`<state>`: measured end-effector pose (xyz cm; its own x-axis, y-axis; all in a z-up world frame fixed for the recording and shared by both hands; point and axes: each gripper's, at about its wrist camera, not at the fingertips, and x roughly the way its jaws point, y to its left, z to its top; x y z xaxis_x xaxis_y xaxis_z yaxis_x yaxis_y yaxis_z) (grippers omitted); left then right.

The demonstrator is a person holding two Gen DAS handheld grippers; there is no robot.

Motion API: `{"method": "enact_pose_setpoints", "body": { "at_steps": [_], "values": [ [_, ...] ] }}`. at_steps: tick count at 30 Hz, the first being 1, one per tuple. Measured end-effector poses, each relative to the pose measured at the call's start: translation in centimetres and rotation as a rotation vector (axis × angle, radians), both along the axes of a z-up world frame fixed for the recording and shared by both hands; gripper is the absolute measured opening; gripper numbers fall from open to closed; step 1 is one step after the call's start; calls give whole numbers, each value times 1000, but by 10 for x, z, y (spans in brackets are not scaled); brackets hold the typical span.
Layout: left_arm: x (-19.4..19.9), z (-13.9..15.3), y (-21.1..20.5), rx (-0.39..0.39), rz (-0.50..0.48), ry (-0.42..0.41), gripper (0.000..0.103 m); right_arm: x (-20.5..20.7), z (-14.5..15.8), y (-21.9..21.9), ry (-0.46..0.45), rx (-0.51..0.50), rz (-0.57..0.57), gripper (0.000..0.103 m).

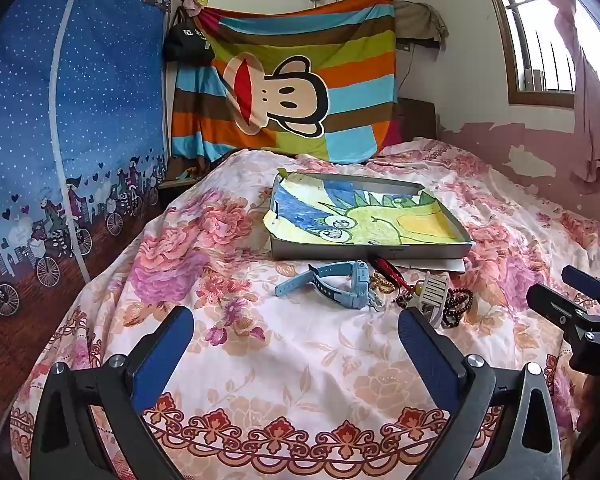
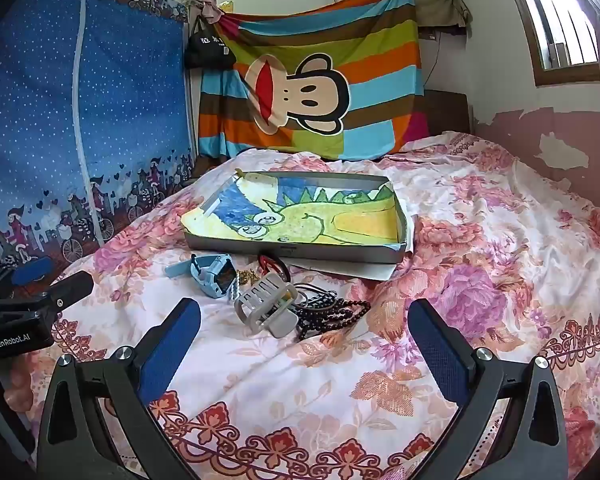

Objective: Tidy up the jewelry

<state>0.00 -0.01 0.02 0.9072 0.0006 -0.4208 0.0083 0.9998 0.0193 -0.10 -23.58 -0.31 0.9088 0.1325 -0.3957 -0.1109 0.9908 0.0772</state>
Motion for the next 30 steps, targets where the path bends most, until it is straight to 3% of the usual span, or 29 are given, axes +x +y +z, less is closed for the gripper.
{"method": "enact_pose_setpoints", "body": {
  "at_steps": [30],
  "values": [
    [1, -1, 0, 4, 2, -2, 103, -1, 1, 0, -5, 3, 0, 102]
  ]
}}
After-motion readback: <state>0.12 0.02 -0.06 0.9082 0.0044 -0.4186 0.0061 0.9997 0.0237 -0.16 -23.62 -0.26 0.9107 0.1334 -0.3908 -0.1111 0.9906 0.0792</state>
